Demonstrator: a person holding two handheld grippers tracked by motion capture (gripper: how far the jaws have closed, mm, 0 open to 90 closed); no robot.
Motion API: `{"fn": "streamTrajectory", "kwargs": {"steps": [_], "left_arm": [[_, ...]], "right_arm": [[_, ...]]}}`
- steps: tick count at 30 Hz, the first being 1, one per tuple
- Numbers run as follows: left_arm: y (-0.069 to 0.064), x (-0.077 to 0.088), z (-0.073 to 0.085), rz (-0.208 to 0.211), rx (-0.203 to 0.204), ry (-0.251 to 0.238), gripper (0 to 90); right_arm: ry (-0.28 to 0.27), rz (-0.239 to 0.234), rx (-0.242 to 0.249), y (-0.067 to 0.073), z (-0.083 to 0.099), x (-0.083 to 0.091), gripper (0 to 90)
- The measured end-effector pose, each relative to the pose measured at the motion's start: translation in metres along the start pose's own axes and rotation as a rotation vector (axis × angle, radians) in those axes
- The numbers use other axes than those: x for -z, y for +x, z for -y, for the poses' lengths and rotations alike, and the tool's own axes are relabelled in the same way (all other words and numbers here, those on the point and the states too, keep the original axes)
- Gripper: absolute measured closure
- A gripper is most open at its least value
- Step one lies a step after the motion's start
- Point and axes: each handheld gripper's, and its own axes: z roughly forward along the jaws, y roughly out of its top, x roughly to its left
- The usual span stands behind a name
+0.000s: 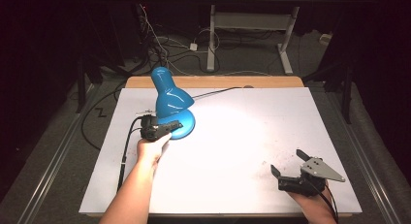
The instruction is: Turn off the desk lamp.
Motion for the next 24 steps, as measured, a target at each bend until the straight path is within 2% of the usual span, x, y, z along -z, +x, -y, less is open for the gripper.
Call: {"fn": "streamTrajectory", "kwargs": {"steps": [5,8,12,18,20,22,24], "left_arm": [[-0.0013,-0.0014,-0.0001,-0.013,-0.007,-0.006,88.4],[-0.003,-0.002,0.0001,-0.024,-0.031,0.0,88.4],[-0.0023,-0.0022,0.0,-0.019,-0.014,-0.006,88.5],[-0.0021,-0.0021,-0.0001,-0.023,-0.017,-0.002,88.5],[-0.0032,-0.0025,0.0,-0.034,-0.02,-0.007,88.5],[-0.0045,-0.004,-0.0006,-0.062,-0.022,-0.01,88.5],[-0.0042,-0.0042,-0.0007,-0.059,-0.019,-0.011,88.5]], "right_arm": [[-0.002,0.0,0.001,-0.0001,-0.0004,0.0007,0.5],[-0.001,-0.001,0.002,0.0001,-0.0005,0.0005,0.4],[-0.001,-0.004,0.003,0.0012,-0.0008,-0.0005,0.4],[-0.001,-0.004,0.004,0.0012,-0.0011,-0.0005,0.5],[-0.002,-0.005,0.006,0.0009,-0.0011,-0.0008,0.4],[-0.001,-0.005,0.009,0.0014,-0.0011,-0.001,0.5],[-0.001,-0.006,0.011,0.0013,-0.0013,-0.0011,0.5]]}}
